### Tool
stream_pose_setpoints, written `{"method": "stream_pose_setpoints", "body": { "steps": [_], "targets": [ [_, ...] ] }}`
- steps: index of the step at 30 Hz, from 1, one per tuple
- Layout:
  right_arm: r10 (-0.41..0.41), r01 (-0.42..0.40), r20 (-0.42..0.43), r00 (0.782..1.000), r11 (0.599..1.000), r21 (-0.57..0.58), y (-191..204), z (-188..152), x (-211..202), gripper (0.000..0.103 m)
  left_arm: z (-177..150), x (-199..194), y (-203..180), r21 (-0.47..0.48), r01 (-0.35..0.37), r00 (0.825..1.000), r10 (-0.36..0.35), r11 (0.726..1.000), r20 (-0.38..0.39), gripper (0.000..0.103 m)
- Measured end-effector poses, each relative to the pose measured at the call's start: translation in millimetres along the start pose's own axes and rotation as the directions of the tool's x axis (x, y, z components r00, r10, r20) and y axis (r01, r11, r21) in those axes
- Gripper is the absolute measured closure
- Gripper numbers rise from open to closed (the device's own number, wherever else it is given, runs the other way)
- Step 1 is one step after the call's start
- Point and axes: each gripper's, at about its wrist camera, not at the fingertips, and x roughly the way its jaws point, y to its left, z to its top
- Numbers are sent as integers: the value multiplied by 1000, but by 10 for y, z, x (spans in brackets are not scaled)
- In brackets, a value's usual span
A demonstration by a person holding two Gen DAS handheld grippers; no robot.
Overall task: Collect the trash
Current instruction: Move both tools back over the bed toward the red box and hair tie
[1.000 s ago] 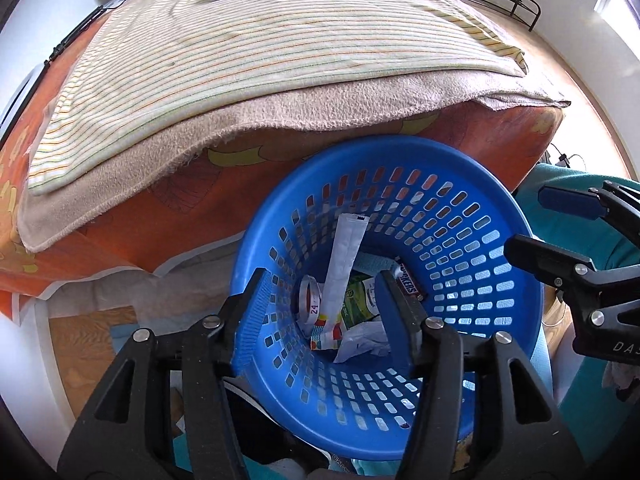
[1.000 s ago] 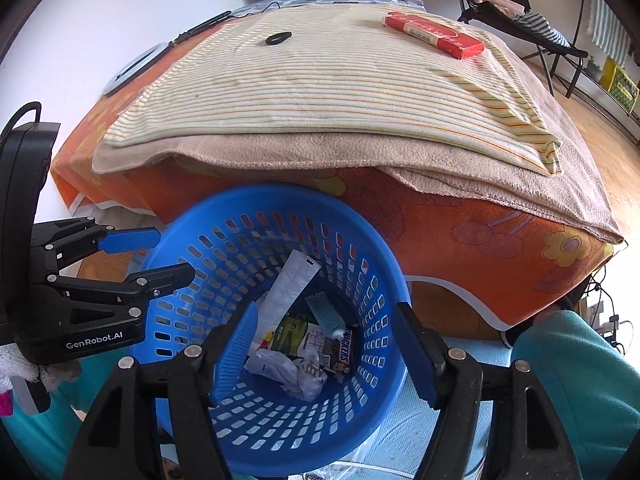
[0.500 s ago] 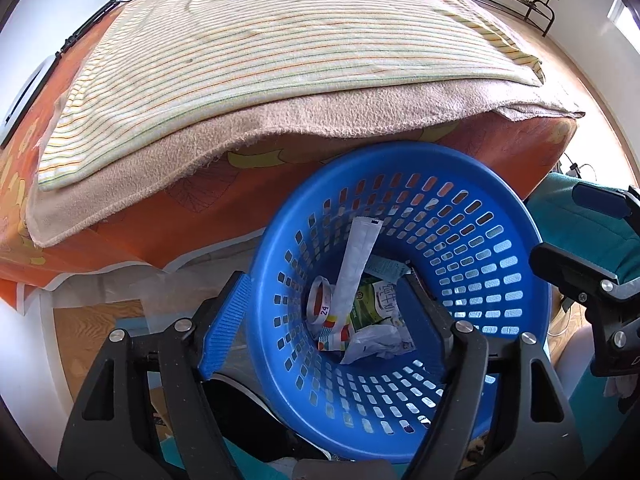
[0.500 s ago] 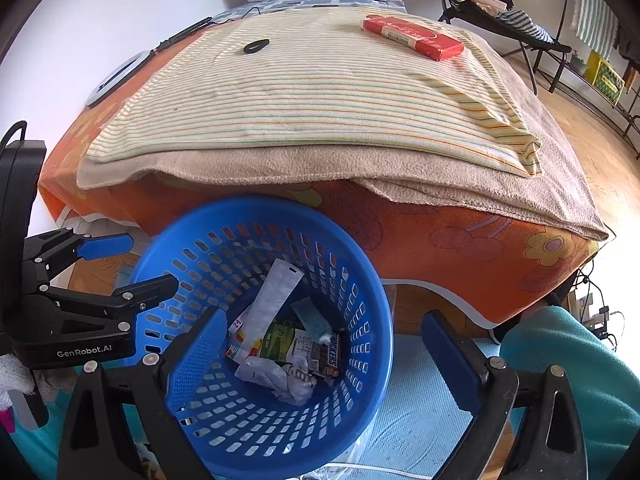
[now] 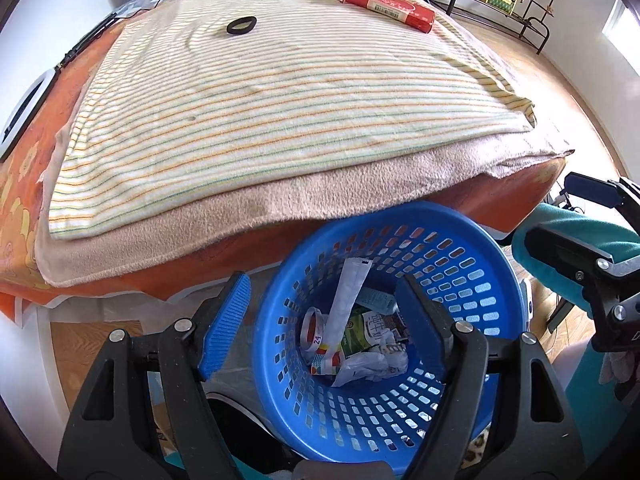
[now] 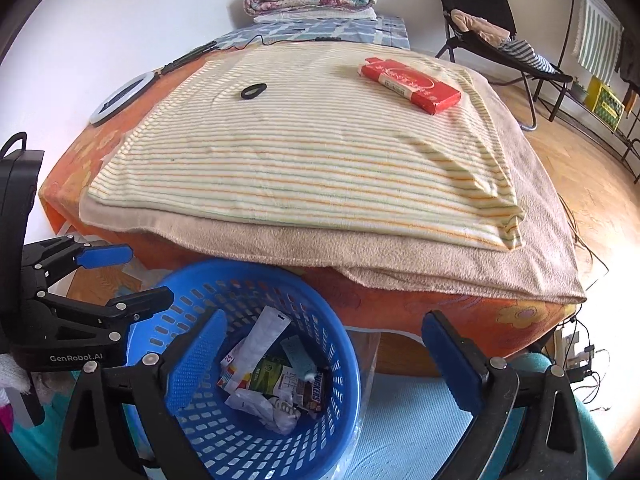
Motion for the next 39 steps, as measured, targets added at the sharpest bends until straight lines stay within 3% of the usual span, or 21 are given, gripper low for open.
{"method": "stream_pose_setpoints", "body": {
  "steps": [8, 13, 25, 30, 39],
  "targets": [
    [33, -28, 163, 986, 999, -30, -256, 475, -130, 4, 489, -123, 195, -56, 15, 999, -12, 998, 53, 25],
    [21, -18, 219, 975, 1000, -17, -467, 787, -97, 4, 825, -149, 343, -78, 7, 996, 1, 997, 94, 25],
    [18, -28, 196, 981, 999, 47, -1062, 1590, 330, 4, 1552, 116, 613, -118, 22, 991, -6, 993, 132, 25],
    [41, -46, 167, 985, 999, 27, -1231, 1935, 662, 3, 1805, 319, 805, -173, 49, 992, -27, 984, 124, 25],
    [45, -38, 143, 989, 998, -53, -1326, 2475, 1194, 0, 2091, 641, 923, -142, 13, 994, 3, 990, 109, 25]
  ]
}}
